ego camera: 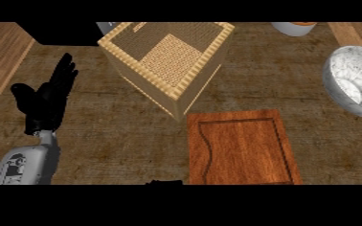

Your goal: Pick the tomato from the cutting board and place it in the basket

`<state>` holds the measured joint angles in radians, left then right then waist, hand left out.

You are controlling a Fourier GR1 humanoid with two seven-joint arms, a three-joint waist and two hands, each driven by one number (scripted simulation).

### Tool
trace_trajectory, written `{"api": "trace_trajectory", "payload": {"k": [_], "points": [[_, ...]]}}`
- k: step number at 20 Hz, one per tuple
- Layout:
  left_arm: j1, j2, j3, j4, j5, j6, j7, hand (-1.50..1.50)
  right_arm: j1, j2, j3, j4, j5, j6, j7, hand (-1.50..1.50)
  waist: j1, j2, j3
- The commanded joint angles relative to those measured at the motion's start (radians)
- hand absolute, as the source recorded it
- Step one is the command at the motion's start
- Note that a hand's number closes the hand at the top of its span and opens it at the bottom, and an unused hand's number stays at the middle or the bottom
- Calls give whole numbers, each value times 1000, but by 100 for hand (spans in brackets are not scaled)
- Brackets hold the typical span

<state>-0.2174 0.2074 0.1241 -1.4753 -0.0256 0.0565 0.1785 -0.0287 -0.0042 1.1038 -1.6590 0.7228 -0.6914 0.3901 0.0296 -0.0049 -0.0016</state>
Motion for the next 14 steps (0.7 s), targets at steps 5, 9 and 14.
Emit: {"api": "trace_trajectory", "payload": {"k": [5,9,14], "points": [[-13,6,2,-19,5,-3,20,0,-177,2,-3,-70,37,-174,269,150,8,2,0],[-13,1,-2,-10,1,0,18,0,-262,1,-75,-44,98,-180,349,150,4,4,-1],[-4,-13,-10,6,-6,3,-14,0,-350,2,-127,-47,148,-129,461,150,15,6,-3]]}}
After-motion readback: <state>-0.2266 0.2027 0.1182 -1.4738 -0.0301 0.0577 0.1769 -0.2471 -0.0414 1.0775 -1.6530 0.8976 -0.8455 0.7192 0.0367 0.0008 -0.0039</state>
